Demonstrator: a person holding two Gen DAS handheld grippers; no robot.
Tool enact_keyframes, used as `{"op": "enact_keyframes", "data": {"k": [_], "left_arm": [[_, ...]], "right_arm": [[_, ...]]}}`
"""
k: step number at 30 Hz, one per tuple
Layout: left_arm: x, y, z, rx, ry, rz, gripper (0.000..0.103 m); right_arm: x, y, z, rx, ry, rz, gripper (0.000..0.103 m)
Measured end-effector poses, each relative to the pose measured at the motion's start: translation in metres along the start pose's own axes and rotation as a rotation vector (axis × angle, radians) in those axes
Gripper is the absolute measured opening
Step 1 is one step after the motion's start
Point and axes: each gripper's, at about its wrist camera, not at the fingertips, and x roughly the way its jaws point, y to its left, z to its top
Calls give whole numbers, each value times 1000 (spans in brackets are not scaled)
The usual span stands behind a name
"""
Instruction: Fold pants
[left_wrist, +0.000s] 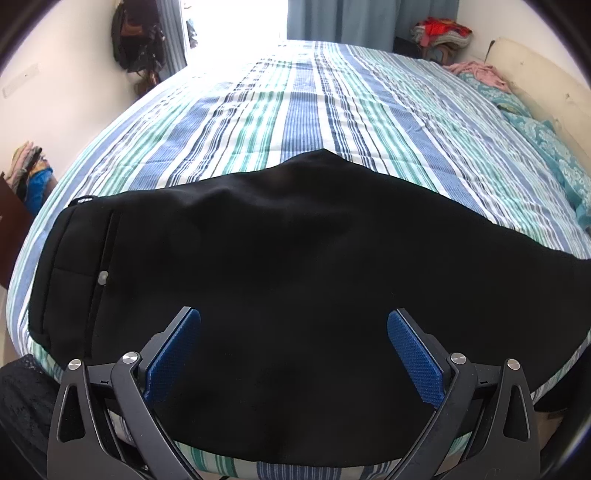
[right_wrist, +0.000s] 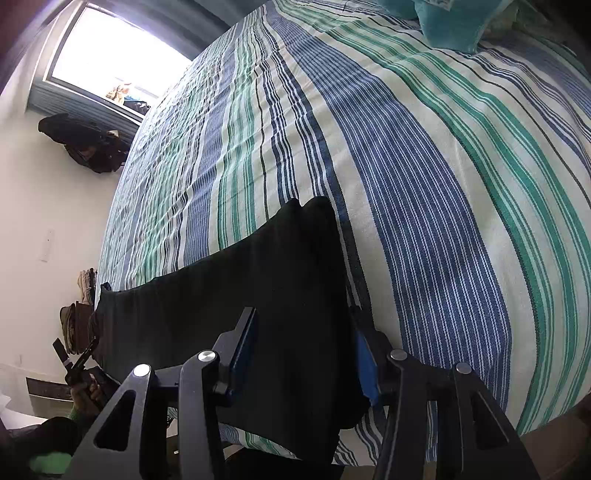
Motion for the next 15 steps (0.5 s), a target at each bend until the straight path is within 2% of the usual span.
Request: {"op": "enact_keyframes", "data": {"k": [2, 4, 6, 8, 9, 11, 15], "left_arm": [[2, -3, -1, 8, 8, 0, 102], [5, -7, -2, 19, 16, 0, 102], [7, -10, -4, 35, 23, 0, 102], [7, -13, -4, 47, 25, -1, 102], [7, -14, -4, 52, 24, -4, 102], [5, -15, -3, 53, 20, -12, 102], [5, -11, -2, 27, 11, -39, 102]], "right_arm": [[3, -6, 2, 40, 17, 60, 50], [8, -9, 2, 65, 19, 62, 50], [12, -9, 4, 103, 4, 35, 39], [13, -10, 3, 145, -8, 19, 21], [12, -9, 2, 154, -16, 22, 17], [9, -1, -1, 163, -41, 20, 15], [-4, 27, -11, 196, -113, 150, 15]]}}
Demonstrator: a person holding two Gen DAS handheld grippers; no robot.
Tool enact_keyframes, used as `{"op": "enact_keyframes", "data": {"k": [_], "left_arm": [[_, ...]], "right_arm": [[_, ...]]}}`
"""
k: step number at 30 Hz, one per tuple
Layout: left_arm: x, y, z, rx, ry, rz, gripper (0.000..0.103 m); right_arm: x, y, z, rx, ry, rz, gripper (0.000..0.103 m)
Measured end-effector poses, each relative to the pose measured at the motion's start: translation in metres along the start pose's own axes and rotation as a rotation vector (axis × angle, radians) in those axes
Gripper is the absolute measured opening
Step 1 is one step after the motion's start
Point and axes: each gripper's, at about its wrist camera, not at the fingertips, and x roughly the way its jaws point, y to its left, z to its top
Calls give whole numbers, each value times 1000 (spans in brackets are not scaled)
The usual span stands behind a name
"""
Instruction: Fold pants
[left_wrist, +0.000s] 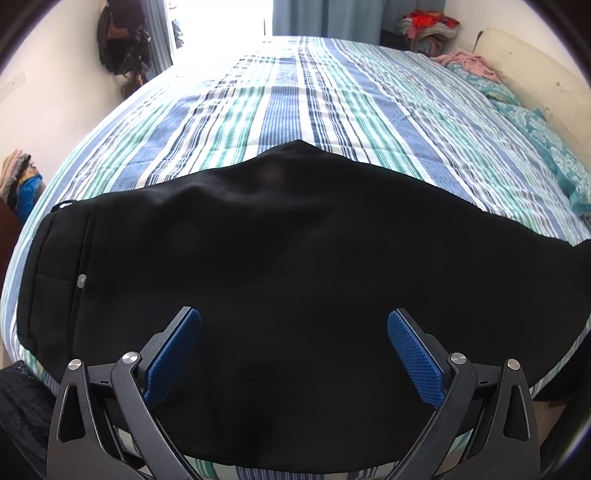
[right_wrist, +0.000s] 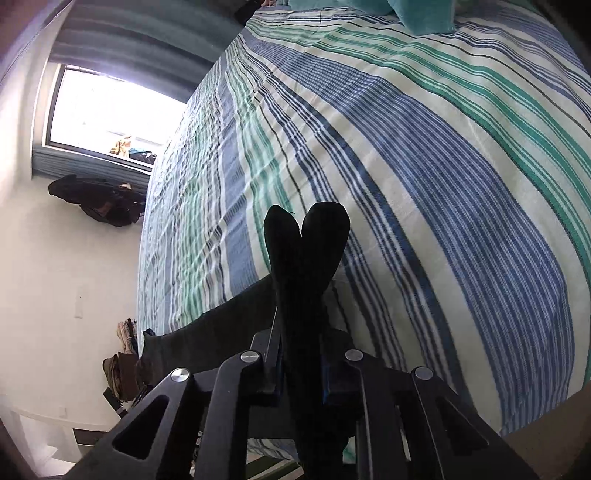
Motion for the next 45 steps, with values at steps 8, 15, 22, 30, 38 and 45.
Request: {"op": "enact_keyframes", "data": {"k": [8, 15, 22, 30, 38, 45], "left_arm": [[-1, 18, 2, -74, -33, -55, 102], [-7, 49, 3, -180, -57, -83, 102], [-13, 59, 1, -236, -68, -128, 102], [-34, 20, -1, -110, -96, -270, 101], [-20, -62, 6, 116, -27, -354, 61], [-3, -77, -3, 144, 32, -304, 55]], "right_arm": [[42, 110, -60, 61, 21, 408, 14], [167, 238, -141, -24, 205, 541, 14], [273, 342, -214, -316, 238, 336, 27], [204, 342, -237, -693, 94, 90, 73], [121, 263, -235, -644, -119, -76, 83], [115, 269, -231, -658, -168, -54, 83]]}}
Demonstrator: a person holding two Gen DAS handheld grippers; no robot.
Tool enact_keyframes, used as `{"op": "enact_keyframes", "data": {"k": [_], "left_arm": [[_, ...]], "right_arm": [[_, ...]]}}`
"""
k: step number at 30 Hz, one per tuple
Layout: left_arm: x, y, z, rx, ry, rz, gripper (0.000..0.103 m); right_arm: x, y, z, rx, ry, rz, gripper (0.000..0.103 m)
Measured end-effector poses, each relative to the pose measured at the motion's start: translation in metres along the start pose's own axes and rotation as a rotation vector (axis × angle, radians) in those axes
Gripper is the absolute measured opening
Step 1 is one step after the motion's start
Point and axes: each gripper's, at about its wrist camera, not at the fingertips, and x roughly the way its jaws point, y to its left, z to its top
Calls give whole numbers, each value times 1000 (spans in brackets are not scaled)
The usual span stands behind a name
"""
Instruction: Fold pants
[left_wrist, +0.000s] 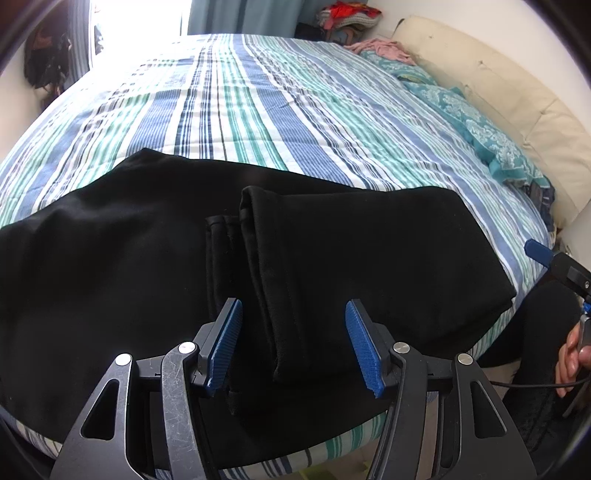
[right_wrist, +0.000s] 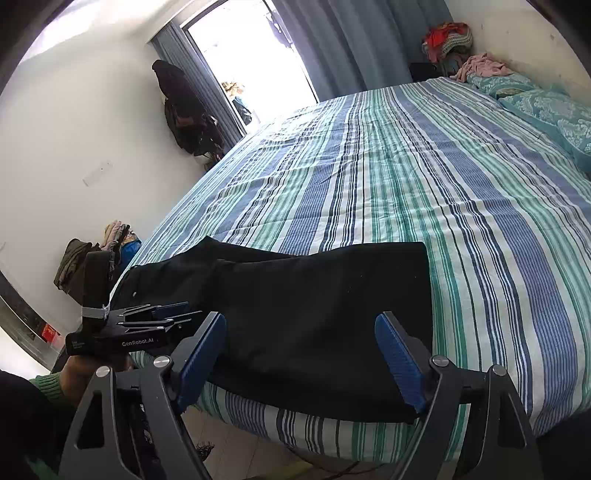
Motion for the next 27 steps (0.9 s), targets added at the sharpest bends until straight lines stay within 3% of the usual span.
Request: {"op": "enact_keyframes", "data": {"k": [1, 2, 5, 8, 13, 16, 18, 19, 20, 24, 27], "left_arm": [[3, -1, -1, 1, 15, 5, 21], [4, -1, -1, -4, 24, 18, 8], [-15, 1, 1, -46, -8, 1, 5], [-39, 7, -2, -42, -43, 33, 5], [-10, 24, -20, -63, 35, 84, 6], [-16, 15, -15, -26, 19, 86, 11], [-26, 12, -13, -35, -8, 84, 36], [-31, 13, -13, -45, -31, 94, 61], [-38, 15, -14, -57, -65, 105, 76], [-59, 20, -6, -82, -187, 145, 77], [-63, 8, 3, -21, -252, 82, 77]], "right_arm": [[2, -1, 0, 3, 5, 4, 83], [5, 1, 1, 2, 3, 7, 83], [0, 2, 3, -10, -34, -3, 83], [-6, 0, 1, -7, -53, -13, 83], [4, -7, 0, 23, -17, -23, 83], [17, -7, -2, 21, 40, -46, 83], [23, -8, -5, 24, 68, -59, 83], [24, -9, -6, 26, 71, -62, 83], [24, -10, -6, 30, 69, -63, 83], [18, -17, -5, 67, 43, -61, 83], [12, -20, -2, 89, 12, -38, 83]]}}
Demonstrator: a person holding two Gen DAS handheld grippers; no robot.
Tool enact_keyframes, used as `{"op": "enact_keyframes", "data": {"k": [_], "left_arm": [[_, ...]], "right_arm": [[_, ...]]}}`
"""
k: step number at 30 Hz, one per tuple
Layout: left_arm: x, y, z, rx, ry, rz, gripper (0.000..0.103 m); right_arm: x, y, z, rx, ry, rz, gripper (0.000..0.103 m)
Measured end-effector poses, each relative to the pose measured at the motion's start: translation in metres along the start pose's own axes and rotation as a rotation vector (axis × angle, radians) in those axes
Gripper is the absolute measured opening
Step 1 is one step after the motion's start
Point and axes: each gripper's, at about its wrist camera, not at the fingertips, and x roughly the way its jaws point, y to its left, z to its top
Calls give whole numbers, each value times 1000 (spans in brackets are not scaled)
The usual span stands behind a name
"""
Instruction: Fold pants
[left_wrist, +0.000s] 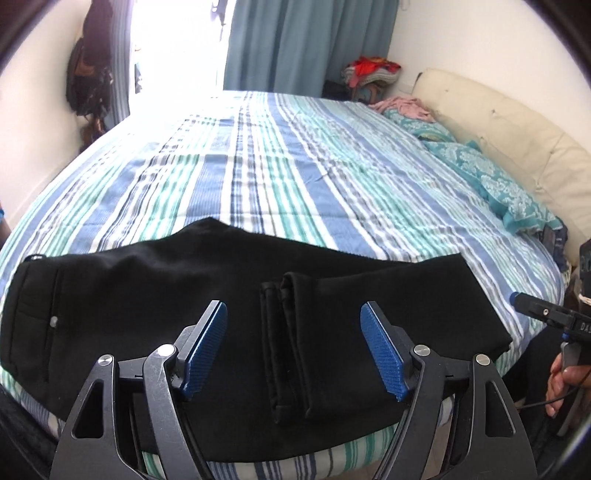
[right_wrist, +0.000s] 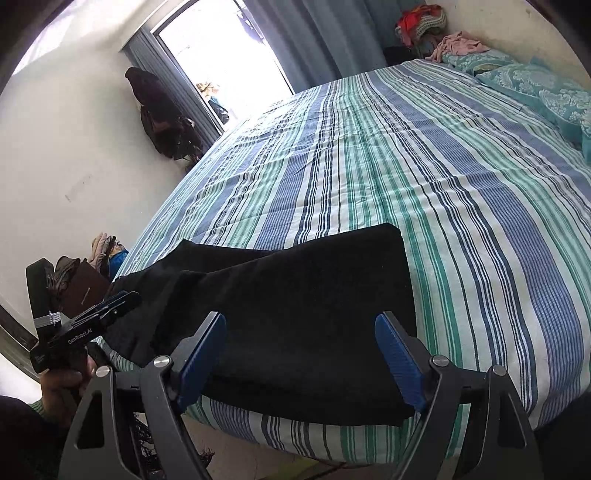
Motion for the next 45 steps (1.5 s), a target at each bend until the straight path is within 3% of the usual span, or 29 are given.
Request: {"op": "enact_keyframes", "data": {"k": [3, 5, 7, 10, 14, 17, 19, 22, 25, 28, 32, 34, 35, 40, 45], "left_arm": [[21, -20, -1, 80, 47, -72, 77], [48, -26, -9, 100, 152, -94, 74], [71, -22, -22, 95, 245, -68, 64], [66, -19, -28, 115, 226, -73, 65], [64, -14, -30, 98, 228, -61, 66], [63, -16, -30, 122, 226, -53, 67], [63, -16, -32, 122, 225, -54, 67], [64, -16, -34, 129, 225, -57, 67], [62, -15, -34, 127, 225, -61, 67], [63, -13, -33, 115, 230, -68, 67], [64, -12, -32, 97, 237, -77, 67], [64, -11, -33, 96, 236, -79, 67], [64, -12, -33, 102, 236, -78, 67], [61, -13, -35, 121, 231, -79, 67], [47, -3, -26, 34, 224, -103, 76]], "right_arm": [[14, 6, -4, -14, 69, 53, 83], [35, 10, -12, -8, 181, 98, 83], [60, 7, -26, 13, 321, 71, 83], [51, 7, -15, 42, 283, 117, 83], [40, -25, 34, 209, 166, 187, 83], [66, -55, 71, 337, 186, 236, 83], [94, -73, 79, 376, 228, 198, 83], [125, -91, 70, 446, 294, 156, 79], [104, -81, 74, 419, 248, 158, 79], [66, -64, 68, 405, 220, 243, 80], [37, -50, 27, 441, 285, 299, 81], [42, -59, 1, 482, 342, 249, 82], [48, -66, -11, 491, 364, 215, 77], [28, -76, -17, 550, 238, 245, 73], [-4, -60, -9, 379, 88, 81, 76]]}}
